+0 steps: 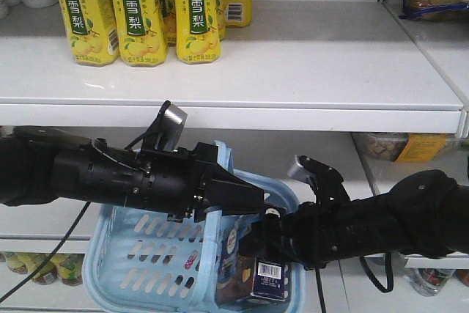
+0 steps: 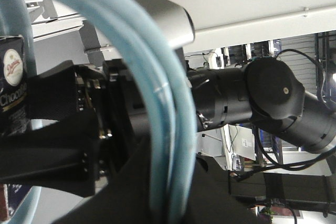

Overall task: Left arm holds basket, right arm returns cookies
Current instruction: 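Reach the right gripper into the basket and grasp the Chocofello box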

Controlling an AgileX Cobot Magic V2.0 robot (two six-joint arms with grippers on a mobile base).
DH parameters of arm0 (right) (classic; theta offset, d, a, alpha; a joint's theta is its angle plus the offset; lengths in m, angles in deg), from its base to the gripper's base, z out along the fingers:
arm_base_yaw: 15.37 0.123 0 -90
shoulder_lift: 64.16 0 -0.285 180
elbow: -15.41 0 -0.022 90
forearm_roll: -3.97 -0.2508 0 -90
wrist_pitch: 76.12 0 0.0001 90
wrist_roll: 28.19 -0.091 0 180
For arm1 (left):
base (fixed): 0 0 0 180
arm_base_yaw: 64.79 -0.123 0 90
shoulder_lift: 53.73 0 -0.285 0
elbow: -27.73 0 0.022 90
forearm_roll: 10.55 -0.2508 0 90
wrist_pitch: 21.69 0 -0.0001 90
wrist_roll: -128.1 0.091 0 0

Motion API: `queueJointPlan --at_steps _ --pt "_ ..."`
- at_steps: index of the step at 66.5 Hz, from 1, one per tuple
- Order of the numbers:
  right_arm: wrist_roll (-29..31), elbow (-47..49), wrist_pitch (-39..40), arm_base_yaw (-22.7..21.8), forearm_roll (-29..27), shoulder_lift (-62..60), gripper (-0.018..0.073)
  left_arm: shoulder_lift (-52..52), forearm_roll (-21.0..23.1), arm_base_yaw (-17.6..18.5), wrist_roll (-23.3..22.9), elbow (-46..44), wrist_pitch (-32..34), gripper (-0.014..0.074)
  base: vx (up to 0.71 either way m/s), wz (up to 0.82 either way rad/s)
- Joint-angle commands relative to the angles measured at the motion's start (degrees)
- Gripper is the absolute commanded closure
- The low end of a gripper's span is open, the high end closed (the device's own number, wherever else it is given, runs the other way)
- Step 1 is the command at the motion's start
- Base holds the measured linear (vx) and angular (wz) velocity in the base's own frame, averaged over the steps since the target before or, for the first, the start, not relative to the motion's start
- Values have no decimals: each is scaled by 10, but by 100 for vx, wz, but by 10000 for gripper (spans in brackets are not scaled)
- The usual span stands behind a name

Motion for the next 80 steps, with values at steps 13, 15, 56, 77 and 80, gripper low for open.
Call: queueJointPlan --at_steps 13,15,56,77,80 --pt "14 15 44 -2 4 22 163 -26 97 -7 19 -24 12 599 0 0" --pt "14 15 46 -2 4 25 170 -26 97 -7 19 -24 12 599 0 0" --pt "23 15 52 -2 4 45 374 -26 97 -7 19 -24 12 599 0 0" --pt "28 15 48 -2 2 44 374 -26 97 -7 19 -24 12 599 0 0" --pt "27 15 48 -2 2 40 374 -26 97 -7 19 -24 12 599 0 0"
